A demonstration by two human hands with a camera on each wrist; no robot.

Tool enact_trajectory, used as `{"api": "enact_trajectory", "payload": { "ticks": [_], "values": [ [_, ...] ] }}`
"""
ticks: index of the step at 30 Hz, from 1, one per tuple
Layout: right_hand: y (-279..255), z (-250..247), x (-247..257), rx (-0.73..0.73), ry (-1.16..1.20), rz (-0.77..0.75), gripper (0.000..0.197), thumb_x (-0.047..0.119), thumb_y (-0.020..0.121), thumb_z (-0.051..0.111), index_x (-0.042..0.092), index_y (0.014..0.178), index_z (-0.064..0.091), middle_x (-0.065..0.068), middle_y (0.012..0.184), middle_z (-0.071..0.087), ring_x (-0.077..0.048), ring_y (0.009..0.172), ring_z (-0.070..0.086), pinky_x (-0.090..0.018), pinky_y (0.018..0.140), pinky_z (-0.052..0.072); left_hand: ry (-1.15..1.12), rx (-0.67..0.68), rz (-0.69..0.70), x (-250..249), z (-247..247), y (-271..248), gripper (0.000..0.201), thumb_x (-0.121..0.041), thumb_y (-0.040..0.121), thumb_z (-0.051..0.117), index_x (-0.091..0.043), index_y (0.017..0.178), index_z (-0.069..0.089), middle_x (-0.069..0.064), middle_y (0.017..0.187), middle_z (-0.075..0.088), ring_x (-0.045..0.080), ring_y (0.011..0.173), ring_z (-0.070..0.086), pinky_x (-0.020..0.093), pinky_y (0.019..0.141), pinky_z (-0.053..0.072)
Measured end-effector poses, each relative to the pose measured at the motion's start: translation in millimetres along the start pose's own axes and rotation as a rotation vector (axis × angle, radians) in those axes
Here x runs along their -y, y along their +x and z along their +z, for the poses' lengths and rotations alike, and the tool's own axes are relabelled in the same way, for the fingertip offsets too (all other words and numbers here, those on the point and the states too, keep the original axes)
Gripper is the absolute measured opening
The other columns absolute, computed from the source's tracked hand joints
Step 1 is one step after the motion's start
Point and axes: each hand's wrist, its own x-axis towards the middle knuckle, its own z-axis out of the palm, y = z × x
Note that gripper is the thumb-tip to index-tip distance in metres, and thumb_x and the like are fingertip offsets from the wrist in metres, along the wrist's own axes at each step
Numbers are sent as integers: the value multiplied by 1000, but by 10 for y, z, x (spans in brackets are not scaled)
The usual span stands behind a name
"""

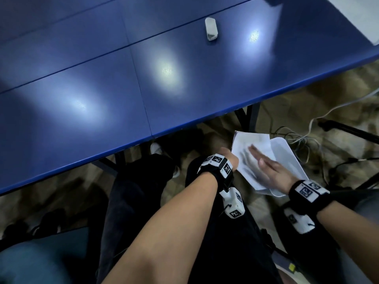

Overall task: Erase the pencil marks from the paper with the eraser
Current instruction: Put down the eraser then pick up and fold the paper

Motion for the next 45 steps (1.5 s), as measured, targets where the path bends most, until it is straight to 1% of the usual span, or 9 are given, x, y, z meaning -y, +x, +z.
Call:
{"api": "enact_trajectory", "payload": {
  "ticks": [4,7,13,21,26,30,32,40,45],
  "values": [
    [-238,274,66,121,-76,-130,70,67,94,15,31,154,19,22,161,12,9,146,10,-15,119,4,-17,11,-2,-22,55,40,47,-29,80,58,-6,121,60,16,126,62,34,115,60,38,101,47],
    [-244,231,-319,142,-98,134,72,80,86,13,45,149,12,24,159,7,3,149,8,-20,120,0,56,-8,-38,69,225,379,57,-35,63,53,-13,114,61,18,124,62,41,109,61,48,97,48],
    [-125,-50,-876,-19,-137,747,130,96,61,18,1,149,32,-21,156,31,-33,146,25,-40,121,14,49,2,-17,77,49,126,41,-31,72,54,-15,108,64,11,113,67,34,101,65,41,95,51],
    [-50,27,72,71,-31,-55,84,78,87,21,27,153,29,23,159,19,10,145,14,-12,117,8,-59,-37,1,31,36,95,35,-29,76,56,-12,106,64,12,114,67,33,104,65,39,96,50],
    [-78,83,-330,25,10,256,72,82,83,28,45,145,33,24,155,26,-2,142,30,-18,111,25,-15,-15,-29,49,99,200,45,-29,74,60,-13,115,62,12,122,63,32,108,63,37,99,49],
    [-95,-93,-980,-89,-57,656,120,102,46,35,24,135,51,-7,145,51,-23,128,47,-37,115,27,8,1,-41,87,54,150,31,-32,69,56,-15,95,61,11,111,68,33,98,65,39,95,51],
    [-22,-231,-1075,-43,-158,688,115,94,63,18,18,148,37,-14,151,41,-28,137,39,-38,118,20,11,7,-32,76,39,112,21,-28,72,55,-16,89,58,12,108,66,34,98,64,39,95,51],
    [127,54,17,2,-305,-266,78,62,95,18,13,157,14,5,165,0,-5,151,-1,-19,120,-1,14,33,34,6,93,74,43,-36,67,58,-19,106,66,10,108,70,33,96,66,40,92,52],
    [357,135,-376,22,-373,8,89,76,85,1,24,157,4,12,163,-6,-1,149,-8,-44,123,-1,93,80,53,9,98,73,45,-33,69,53,-9,104,67,15,112,69,35,101,66,40,94,53]
  ]
}}
